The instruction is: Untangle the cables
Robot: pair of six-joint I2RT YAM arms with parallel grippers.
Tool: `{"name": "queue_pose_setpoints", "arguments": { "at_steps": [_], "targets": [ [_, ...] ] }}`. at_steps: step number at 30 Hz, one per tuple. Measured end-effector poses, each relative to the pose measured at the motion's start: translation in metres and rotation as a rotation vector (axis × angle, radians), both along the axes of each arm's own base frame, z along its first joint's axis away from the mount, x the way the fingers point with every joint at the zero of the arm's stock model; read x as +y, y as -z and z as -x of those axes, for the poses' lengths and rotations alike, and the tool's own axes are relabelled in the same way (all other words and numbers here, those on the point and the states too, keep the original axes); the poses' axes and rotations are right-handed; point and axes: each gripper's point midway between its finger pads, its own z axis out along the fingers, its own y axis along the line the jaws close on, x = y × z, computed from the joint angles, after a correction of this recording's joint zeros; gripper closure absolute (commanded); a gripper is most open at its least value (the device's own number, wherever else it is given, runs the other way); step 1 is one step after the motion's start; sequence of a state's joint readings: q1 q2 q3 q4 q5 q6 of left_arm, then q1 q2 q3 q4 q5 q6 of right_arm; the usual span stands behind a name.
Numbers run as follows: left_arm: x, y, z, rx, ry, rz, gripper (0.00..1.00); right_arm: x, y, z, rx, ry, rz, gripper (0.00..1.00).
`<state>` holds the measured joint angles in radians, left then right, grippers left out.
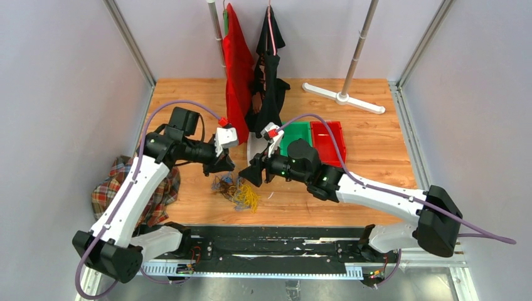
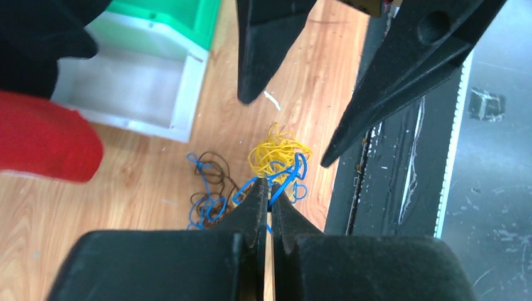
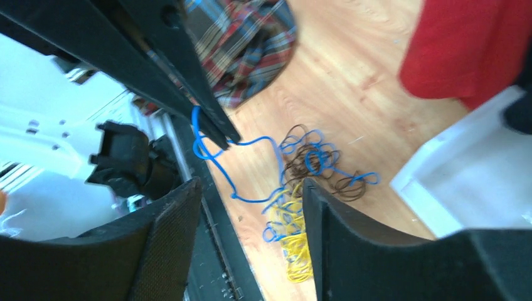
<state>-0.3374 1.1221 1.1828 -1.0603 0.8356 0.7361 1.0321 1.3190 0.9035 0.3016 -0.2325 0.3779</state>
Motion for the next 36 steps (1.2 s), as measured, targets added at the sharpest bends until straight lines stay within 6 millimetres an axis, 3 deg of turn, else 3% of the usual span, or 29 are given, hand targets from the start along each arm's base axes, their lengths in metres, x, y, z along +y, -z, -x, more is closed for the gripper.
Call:
{"name": "queue_pose_setpoints", "arguments": {
  "at_steps": [5,9,14,24,30,36],
  "targets": [
    [0.011,-0.016,-0.006,-0.003,-0.154,-0.03,0.99,-0.005,-0.007,-0.01,-0.072,0.106,0.011,0.33],
    [0.017,-0.028,-0.006,-0.008,-0.25,-0.015,0.99,0.001,-0.009,-0.007,-0.111,0.129,0.029,0.32],
    [0.015,-0.05,-0.004,-0.008,-0.298,0.038,0.99,0.011,-0.011,-0.017,-0.129,0.158,0.035,0.32],
    [0.0,-0.087,0.008,0.039,-0.273,0.166,0.99,0.019,0.004,-0.04,-0.144,0.249,0.054,0.35],
    [-0.007,-0.102,0.018,0.067,-0.229,0.22,0.99,0.027,0.002,-0.049,-0.155,0.281,0.033,0.36],
    [-0.015,-0.14,0.028,0.046,-0.172,0.3,0.99,0.031,0.008,-0.051,-0.145,0.286,0.028,0.38]
  ]
}}
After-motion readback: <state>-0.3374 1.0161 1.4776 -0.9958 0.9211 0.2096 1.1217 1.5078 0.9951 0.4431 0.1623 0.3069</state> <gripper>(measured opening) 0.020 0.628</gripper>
